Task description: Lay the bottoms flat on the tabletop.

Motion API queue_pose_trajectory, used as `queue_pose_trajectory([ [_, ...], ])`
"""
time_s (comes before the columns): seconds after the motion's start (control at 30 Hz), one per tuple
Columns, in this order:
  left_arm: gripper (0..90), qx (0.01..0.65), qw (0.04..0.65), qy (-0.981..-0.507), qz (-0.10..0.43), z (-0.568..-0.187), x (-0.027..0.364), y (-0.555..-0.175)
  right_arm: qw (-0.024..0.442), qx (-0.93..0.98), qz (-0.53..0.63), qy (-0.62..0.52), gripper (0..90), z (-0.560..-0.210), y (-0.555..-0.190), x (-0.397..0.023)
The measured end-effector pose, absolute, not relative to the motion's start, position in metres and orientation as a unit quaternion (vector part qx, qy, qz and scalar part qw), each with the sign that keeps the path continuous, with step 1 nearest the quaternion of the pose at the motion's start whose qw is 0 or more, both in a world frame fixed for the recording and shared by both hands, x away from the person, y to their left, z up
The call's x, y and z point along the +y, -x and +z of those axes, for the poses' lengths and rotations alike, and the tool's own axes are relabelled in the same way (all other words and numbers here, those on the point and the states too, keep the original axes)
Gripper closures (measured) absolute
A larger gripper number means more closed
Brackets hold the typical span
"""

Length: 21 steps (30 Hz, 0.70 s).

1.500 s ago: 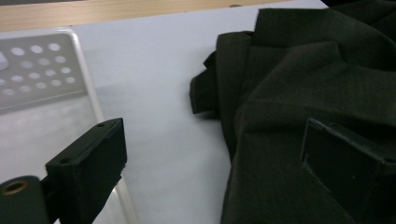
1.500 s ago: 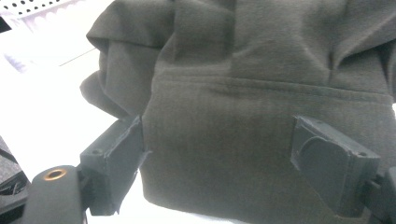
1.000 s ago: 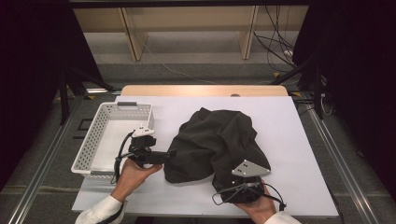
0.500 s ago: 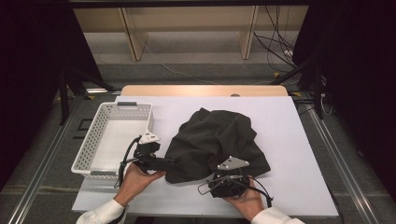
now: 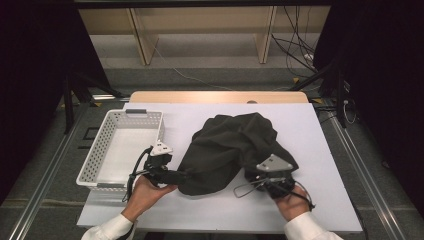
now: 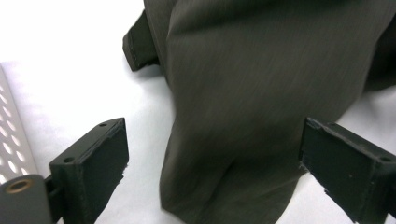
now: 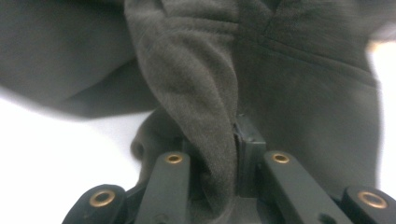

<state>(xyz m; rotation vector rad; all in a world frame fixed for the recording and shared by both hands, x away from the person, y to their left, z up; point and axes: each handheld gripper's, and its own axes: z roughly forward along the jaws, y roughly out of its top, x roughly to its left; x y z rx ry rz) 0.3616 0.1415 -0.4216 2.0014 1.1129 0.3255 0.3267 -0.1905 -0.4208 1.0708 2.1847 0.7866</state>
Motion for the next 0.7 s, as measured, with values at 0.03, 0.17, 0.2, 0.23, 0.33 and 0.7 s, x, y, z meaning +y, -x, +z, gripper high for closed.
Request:
queue_pose_trajectory([
  [0.03, 7.6, 0.442, 0.402, -0.792, 0.128, -0.422, 0.141, -0.362, 0.306, 0.809, 0.296, -0.406, 79.3, -0.416, -0.331, -0.199],
  [0.17, 7.7, 0.438, 0.4, -0.795, 0.125, -0.423, 0.138, -0.362, 0.355, 0.775, 0.291, -0.435, 79.3, -0.404, -0.358, -0.236],
  [0.2, 7.7, 0.437, 0.398, -0.797, 0.124, -0.423, 0.137, -0.362, 0.356, 0.769, 0.289, -0.446, 79.3, -0.402, -0.367, -0.245],
  [0.23, 7.7, 0.436, 0.399, -0.797, 0.125, -0.424, 0.136, -0.361, 0.355, 0.765, 0.287, -0.455, 79.2, -0.402, -0.375, -0.252],
  [0.33, 7.7, 0.434, 0.397, -0.8, 0.123, -0.424, 0.135, -0.362, 0.35, 0.759, 0.28, -0.472, 79.0, -0.408, -0.396, -0.267],
  [0.7, 8.0, 0.432, 0.401, -0.798, 0.128, -0.422, 0.136, -0.361, 0.29, 0.762, 0.296, -0.497, 50.4, -0.414, -0.404, -0.278],
])
